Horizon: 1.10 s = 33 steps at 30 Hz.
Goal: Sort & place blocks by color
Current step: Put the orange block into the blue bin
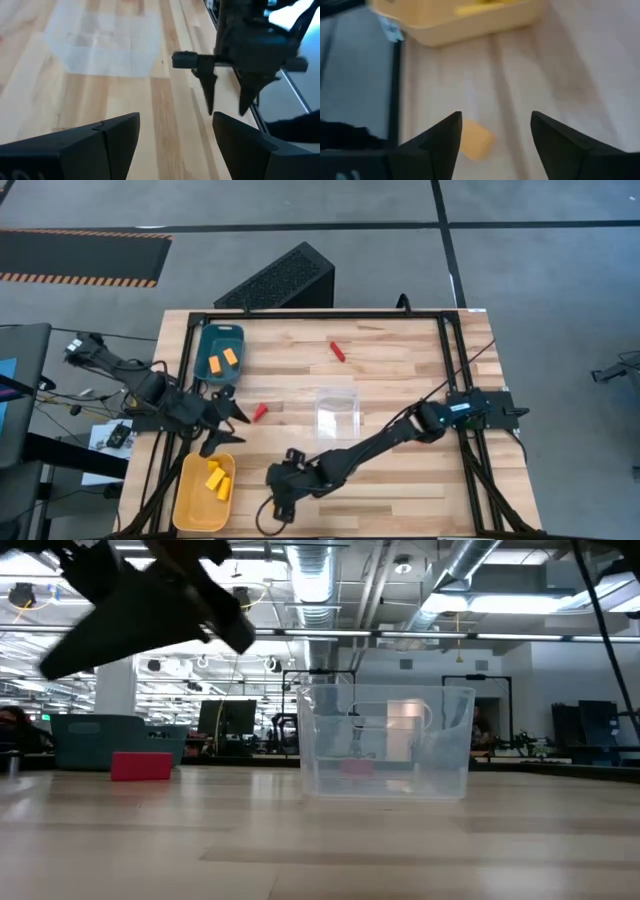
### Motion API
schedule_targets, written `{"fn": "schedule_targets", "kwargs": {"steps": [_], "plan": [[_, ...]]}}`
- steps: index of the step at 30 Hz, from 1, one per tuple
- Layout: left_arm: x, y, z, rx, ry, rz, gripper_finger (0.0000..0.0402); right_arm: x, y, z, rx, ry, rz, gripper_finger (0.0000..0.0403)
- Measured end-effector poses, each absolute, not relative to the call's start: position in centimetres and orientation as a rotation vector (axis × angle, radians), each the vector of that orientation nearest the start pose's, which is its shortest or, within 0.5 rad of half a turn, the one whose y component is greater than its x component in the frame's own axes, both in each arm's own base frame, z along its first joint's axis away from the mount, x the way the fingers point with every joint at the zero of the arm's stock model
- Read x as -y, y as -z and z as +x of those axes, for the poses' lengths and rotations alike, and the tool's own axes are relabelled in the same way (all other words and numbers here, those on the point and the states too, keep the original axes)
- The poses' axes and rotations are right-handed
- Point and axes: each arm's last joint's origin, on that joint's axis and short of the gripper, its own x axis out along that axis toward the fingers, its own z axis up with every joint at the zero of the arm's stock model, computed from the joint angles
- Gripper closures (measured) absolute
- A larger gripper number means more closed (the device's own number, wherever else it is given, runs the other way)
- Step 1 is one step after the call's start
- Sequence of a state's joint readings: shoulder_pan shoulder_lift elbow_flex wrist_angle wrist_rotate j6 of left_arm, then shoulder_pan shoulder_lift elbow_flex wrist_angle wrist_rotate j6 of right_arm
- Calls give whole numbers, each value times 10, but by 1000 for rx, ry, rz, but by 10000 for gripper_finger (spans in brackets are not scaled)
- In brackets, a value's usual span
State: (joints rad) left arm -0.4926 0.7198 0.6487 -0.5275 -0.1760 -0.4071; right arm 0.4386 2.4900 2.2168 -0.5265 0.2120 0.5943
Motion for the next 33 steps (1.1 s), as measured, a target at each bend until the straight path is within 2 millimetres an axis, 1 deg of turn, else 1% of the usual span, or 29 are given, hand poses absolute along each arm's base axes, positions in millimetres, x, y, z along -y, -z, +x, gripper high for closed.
{"fn": "schedule_targets", "kwargs": {"steps": [2, 4, 7, 8, 11, 14, 20, 26, 30, 33], "plan": [[71, -262, 132, -618, 188, -178, 164, -233, -182, 505, -807, -31, 294, 138], [75, -258, 130, -613, 181, -167, 164, -238, -172, 508, -826, -94, 267, 137], [79, -253, 128, -617, 190, -180, 164, -246, -156, 509, -845, -185, 185, 137], [80, -251, 128, -625, 193, -185, 164, -248, -155, 509, -847, -212, 164, 137], [84, -250, 126, -638, 200, -223, 164, -251, -157, 507, -843, -251, 104, 136], [88, -249, 125, -639, 188, -231, 164, -245, -155, 508, -859, -257, 44, 136], [94, -249, 125, -618, 165, -227, 164, -241, -155, 510, -847, -280, -4, 136], [100, -246, 127, -629, 185, -218, 164, -251, -156, 506, -826, -410, -117, 136], [102, -244, 128, -641, 185, -212, 164, -251, -156, 506, -820, -404, -128, 136], [103, -244, 128, -645, 185, -209, 164, -247, -156, 508, -821, -393, -126, 136]]}}
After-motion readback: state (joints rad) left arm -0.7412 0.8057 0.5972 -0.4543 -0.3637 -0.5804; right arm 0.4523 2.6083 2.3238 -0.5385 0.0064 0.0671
